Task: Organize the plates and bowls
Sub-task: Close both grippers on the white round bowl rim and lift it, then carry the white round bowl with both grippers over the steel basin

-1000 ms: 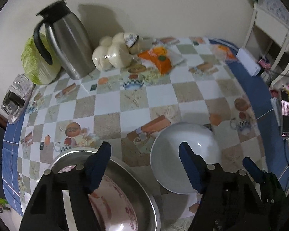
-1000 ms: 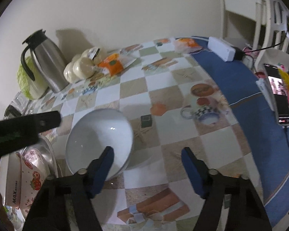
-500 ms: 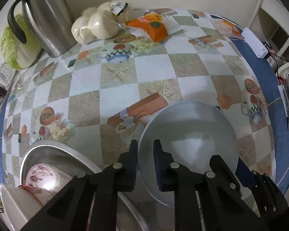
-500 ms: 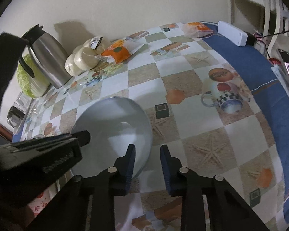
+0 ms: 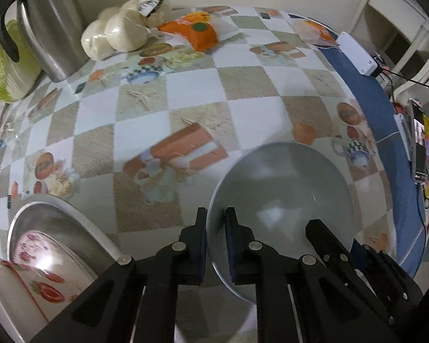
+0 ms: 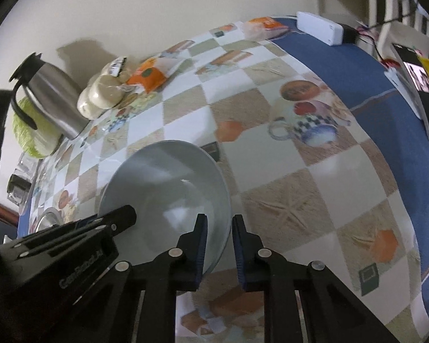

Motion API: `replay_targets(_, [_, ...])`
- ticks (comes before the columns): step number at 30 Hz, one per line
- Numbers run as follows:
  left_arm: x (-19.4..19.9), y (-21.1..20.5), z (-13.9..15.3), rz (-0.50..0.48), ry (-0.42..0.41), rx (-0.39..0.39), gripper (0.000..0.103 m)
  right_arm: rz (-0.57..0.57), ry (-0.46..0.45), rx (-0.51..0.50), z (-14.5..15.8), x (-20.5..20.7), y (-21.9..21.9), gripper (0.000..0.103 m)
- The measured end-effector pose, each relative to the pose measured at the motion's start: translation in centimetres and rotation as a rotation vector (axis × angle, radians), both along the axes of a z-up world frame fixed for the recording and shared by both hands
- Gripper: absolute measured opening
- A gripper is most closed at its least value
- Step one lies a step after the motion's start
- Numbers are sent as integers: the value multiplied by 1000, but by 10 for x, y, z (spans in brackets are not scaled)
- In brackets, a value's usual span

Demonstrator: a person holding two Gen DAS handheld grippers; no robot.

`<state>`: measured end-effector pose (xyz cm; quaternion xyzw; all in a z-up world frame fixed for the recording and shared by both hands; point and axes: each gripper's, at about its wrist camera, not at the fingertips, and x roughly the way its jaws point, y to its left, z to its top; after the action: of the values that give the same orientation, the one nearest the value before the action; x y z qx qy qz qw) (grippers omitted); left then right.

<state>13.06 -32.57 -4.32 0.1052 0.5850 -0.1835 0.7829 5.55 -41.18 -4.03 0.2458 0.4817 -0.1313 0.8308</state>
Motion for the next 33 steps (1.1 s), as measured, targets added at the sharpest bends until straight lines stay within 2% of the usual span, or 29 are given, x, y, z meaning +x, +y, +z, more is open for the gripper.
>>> replay_targets(5, [-7, -4, -4, -1, 35, -46, 12, -26, 8, 11, -1, -9, -11, 19])
replay_targets(11, [-13, -4, -5, 7, 46, -82, 12, -22, 11, 77, -9, -14, -13, 20])
replay_targets(19, [-23, 5, 1, 19, 54, -156, 12, -16, 20, 50, -3, -18, -13, 20])
replay_targets(26, [-32, 22, 21, 42, 22, -245, 12, -1, -17, 24, 21, -27, -6, 20])
replay_targets(33, [-41, 45, 63, 64, -50, -349, 12, 29, -96, 7, 60, -34, 7, 20])
